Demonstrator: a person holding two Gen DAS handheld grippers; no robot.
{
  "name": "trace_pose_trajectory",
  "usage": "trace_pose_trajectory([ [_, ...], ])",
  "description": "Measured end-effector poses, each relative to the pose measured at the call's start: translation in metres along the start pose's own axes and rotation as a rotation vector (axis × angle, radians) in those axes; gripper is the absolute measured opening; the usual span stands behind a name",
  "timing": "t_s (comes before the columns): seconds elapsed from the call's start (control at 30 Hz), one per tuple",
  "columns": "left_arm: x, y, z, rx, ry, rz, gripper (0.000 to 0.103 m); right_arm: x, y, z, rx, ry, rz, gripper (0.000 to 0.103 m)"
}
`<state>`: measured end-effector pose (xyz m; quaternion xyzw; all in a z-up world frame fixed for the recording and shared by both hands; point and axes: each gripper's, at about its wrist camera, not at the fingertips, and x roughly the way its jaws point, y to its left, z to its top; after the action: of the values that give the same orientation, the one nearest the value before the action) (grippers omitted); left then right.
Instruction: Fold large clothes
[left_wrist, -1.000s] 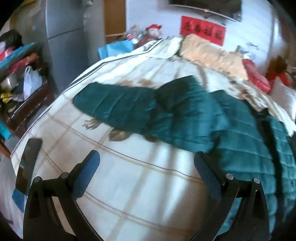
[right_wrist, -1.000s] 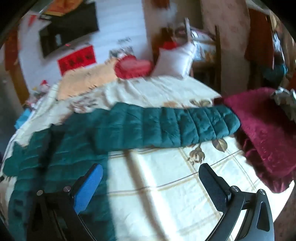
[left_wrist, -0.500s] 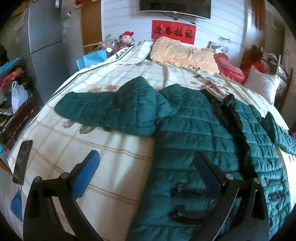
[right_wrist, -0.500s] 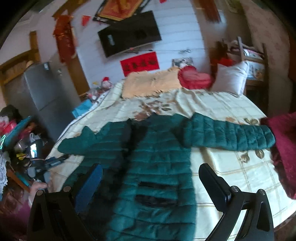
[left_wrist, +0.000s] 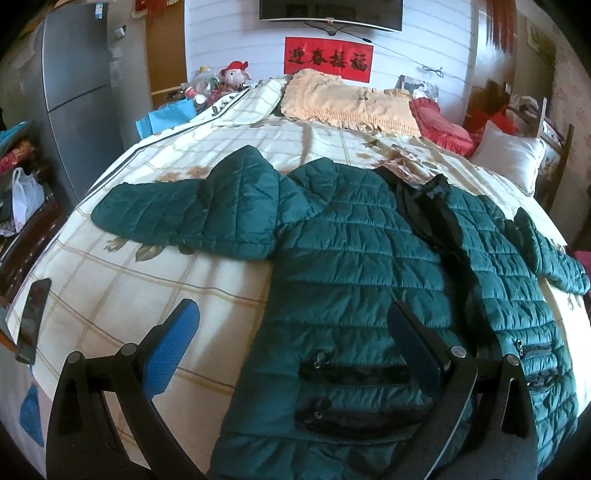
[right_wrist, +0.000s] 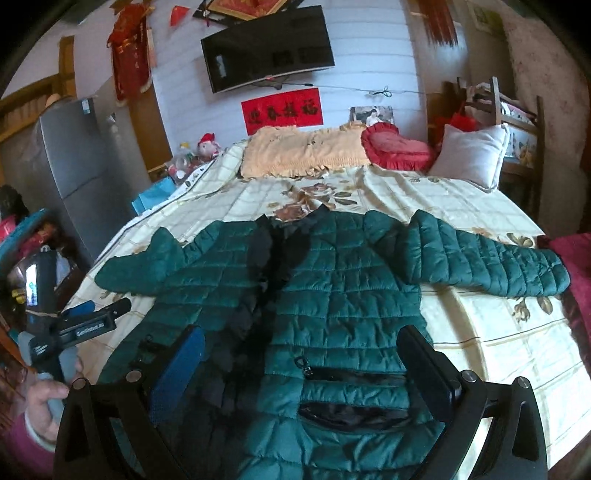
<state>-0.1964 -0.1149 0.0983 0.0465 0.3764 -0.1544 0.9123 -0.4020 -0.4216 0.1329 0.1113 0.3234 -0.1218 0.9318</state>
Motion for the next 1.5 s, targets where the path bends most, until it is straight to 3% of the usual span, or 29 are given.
trace_pose_trajectory([
  [0.23,0.005,-0.005,-0.005,0.001,0.015,-0.004,0.102,0.021,0.002,-0.007,0.024,0.027,-0.075,0.103],
  [0.37,0.004,-0.009,-0.007,0.006,0.017,-0.012,0.102,0.030,-0.001,-0.012,0.065,0.066,-0.067,0.103],
  [0.57,0.002,-0.021,-0.013,0.027,0.021,-0.022,0.102,0.035,0.003,-0.019,0.034,0.086,-0.114,0.103],
  [1.5,-0.009,-0.044,-0.042,0.059,0.035,-0.055,0.102,0.043,0.012,-0.041,0.027,0.138,-0.136,0.103],
])
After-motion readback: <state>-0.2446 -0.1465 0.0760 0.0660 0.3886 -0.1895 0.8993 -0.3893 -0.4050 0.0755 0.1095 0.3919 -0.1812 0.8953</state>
